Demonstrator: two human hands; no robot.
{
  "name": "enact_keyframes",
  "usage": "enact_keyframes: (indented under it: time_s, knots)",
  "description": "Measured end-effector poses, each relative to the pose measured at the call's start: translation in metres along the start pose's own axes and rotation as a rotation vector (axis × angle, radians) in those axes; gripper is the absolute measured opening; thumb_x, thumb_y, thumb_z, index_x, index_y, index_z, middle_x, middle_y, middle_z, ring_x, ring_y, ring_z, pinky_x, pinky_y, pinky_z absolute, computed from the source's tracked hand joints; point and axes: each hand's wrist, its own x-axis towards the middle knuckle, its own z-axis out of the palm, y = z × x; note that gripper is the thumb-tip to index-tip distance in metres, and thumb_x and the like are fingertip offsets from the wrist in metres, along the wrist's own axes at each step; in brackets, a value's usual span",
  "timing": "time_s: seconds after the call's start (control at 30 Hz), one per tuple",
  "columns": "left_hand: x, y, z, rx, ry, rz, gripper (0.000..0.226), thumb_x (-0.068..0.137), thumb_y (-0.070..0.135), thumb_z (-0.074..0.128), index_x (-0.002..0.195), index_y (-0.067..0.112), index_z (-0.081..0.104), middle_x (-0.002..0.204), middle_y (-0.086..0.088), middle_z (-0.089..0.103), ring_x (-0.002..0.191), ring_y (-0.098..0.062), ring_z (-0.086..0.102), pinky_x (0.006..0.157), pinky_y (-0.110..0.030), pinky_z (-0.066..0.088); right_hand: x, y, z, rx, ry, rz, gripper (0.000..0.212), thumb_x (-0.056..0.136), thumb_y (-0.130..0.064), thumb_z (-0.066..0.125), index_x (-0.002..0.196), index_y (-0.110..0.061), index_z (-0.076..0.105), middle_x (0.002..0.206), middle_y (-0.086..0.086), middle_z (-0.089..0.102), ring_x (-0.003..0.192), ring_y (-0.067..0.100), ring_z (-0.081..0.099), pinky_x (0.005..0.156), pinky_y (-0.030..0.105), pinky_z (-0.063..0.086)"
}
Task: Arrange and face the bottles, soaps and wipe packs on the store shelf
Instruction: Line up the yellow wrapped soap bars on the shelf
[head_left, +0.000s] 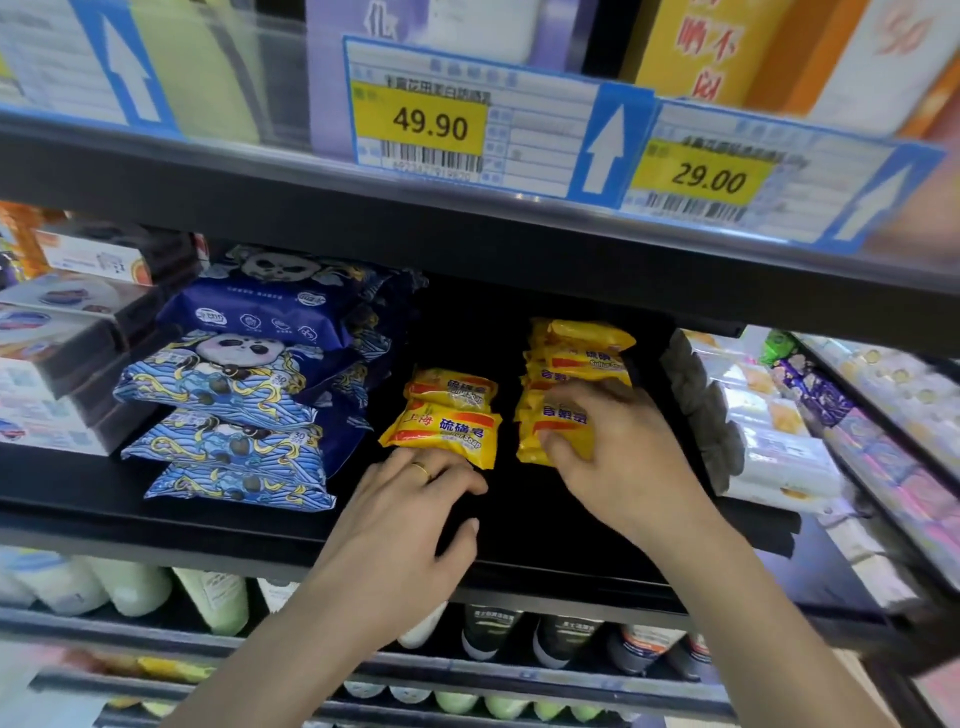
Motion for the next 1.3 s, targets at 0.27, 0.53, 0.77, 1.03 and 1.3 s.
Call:
enact_keyframes:
  time_s: [0.27,0.53,0.77,1.03,1.3]
  knots:
    - [0.006,0.002,0.007,0.020,-0.066,-0.038,0.047,0.090,0.062,0.029,0.127,0.047,0.054,0.129,0.032,0.046,0.122,0.000,0.038,0.102,-0.030,0.036,-0.025,0.048,0.018,0.086,-0.061,0.076,0.062,0.092,-0.036,0.073,0.147,-0.043,0.045,0.150,-0.005,0.036,0.133,0.028,0.047,0.108,0.046,0.047]
    - [0.004,0.004,0.005,-0.081,-0.042,-0.078,0.037,0.090,0.059,0.046,0.120,0.045,0.062,0.123,0.031,0.054,0.119,0.000,0.045,0.104,-0.033,0.039,-0.037,0.049,0.027,0.219,0.201,0.010,0.050,0.088,-0.008,0.078,0.131,-0.030,0.065,0.128,-0.008,0.053,0.119,0.016,0.056,0.100,0.036,0.052]
    - [0.006,0.026,-0.017,-0.599,0.001,-0.337,0.030,0.092,0.070,0.048,0.109,0.052,0.065,0.109,0.024,0.070,0.105,0.006,0.062,0.092,-0.027,0.045,-0.075,0.023,0.015,0.347,0.348,-0.121,0.051,0.080,0.006,0.080,0.123,-0.022,0.071,0.127,-0.006,0.055,0.120,0.001,0.053,0.094,0.005,0.040]
    - [0.010,0.062,-0.027,-1.009,-0.204,-0.401,0.035,0.082,0.040,0.076,0.110,0.020,0.073,0.100,0.009,0.080,0.098,-0.007,0.075,0.096,-0.035,0.057,-0.096,0.000,0.009,0.400,0.299,-0.225,0.053,0.081,0.002,0.083,0.125,-0.023,0.069,0.133,-0.005,0.052,0.124,-0.001,0.050,0.100,0.007,0.038]
    - [0.006,0.057,-0.027,-1.000,-0.151,-0.335,0.023,0.093,0.022,0.071,0.116,0.017,0.073,0.108,0.007,0.079,0.105,-0.008,0.074,0.096,-0.026,0.052,-0.110,0.004,-0.002,0.515,0.181,-0.014,0.073,0.086,-0.030,0.081,0.145,-0.046,0.042,0.146,-0.020,0.035,0.124,0.011,0.053,0.097,0.019,0.048]
